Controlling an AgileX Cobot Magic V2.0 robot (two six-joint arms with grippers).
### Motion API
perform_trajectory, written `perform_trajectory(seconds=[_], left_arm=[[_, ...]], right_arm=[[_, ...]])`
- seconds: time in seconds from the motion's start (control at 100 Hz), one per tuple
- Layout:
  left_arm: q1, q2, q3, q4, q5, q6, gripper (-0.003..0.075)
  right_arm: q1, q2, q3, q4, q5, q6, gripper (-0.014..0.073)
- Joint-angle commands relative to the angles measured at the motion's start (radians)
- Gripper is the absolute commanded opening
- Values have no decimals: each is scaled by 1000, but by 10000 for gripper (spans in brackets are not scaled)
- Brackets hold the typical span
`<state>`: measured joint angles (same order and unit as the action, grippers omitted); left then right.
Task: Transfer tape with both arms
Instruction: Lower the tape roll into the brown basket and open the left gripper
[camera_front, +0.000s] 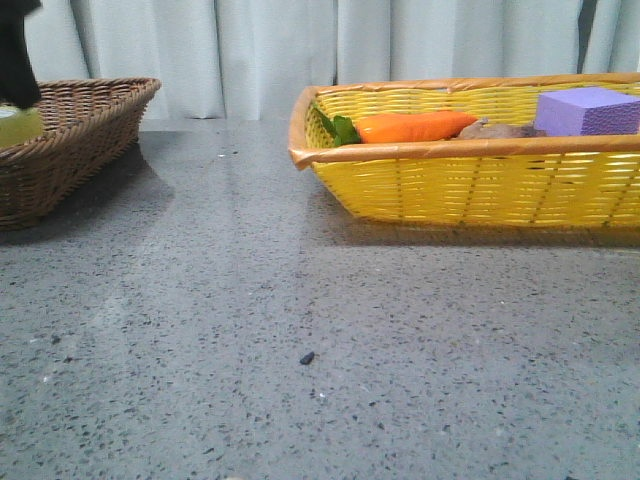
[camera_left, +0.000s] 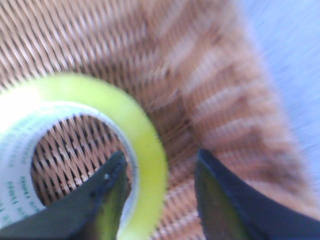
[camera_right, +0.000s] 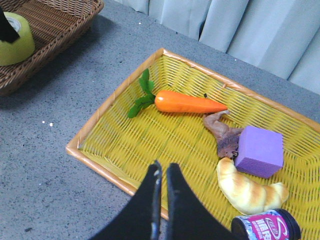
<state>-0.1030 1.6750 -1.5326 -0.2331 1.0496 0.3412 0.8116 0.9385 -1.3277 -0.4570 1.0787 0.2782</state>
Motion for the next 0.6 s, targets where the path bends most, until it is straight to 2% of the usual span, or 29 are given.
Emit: perform_trajectory(seconds=[0.0,0.36,0.59], left_arm=[[4,-112,-34,-66,-51,4,201],[4,-429,-8,-108,-92,5,-19],[4,-656,167,-108,-213,23,-20]], right_arm=[[-1,-33,4,-42,-63,3,-74],[-1,-319,257,-74,-173,80,-74],[-1,-517,419,-152,-205,186,-74]])
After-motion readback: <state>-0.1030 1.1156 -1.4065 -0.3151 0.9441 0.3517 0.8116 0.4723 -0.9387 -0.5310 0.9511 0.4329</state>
